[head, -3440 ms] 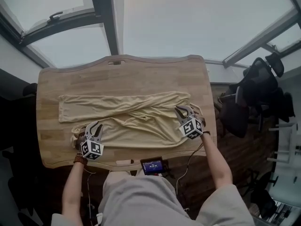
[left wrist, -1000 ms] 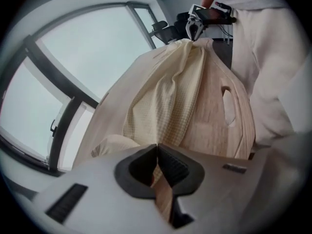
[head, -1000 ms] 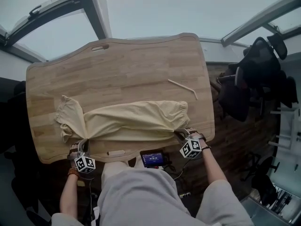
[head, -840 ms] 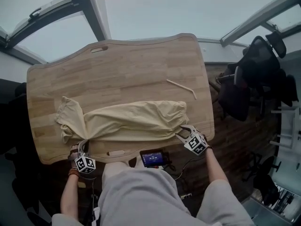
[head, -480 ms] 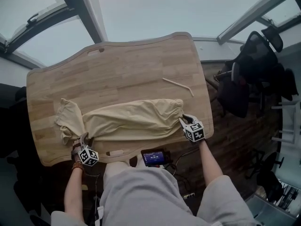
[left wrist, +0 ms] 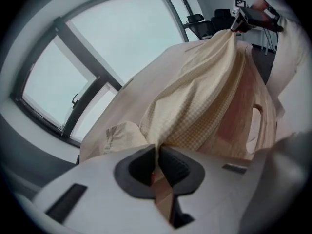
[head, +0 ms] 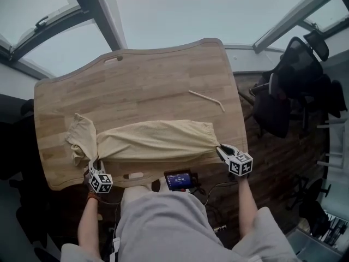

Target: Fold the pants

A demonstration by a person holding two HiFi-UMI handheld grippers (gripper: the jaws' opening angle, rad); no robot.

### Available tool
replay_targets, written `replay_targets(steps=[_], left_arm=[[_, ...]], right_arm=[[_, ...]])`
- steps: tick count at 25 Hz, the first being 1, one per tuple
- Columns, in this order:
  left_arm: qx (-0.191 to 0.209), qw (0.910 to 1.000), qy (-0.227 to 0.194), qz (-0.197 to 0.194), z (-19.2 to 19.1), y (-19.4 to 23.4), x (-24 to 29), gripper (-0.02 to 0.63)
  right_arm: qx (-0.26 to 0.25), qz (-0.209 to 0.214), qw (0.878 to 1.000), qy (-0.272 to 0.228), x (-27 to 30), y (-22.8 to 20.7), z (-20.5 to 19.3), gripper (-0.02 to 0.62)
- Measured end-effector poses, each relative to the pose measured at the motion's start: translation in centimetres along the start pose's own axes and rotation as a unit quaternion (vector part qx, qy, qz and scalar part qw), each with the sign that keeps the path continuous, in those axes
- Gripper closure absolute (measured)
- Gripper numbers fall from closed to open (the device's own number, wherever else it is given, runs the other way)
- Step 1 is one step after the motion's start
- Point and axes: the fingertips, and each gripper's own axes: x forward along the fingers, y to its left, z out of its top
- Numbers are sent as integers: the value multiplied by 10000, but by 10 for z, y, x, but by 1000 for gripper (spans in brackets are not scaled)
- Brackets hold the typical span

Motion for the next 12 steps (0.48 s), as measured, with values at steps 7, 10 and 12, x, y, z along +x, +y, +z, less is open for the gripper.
replay_targets(steps=[7,10,12], left_arm=[[-88,9968,451,-652,-34,-37,-5,518],[-558,9963,184,-635,-25,-23,-17,480],[-774,9955,-20,-539,-17,-11,-25,477]], right_arm=[[-499,-205,9942,930,25,-11,-75,440],[-679,-138,9974,185,9,5,-39,410],[-643,-2,9975,-292,7,20,-16,414]])
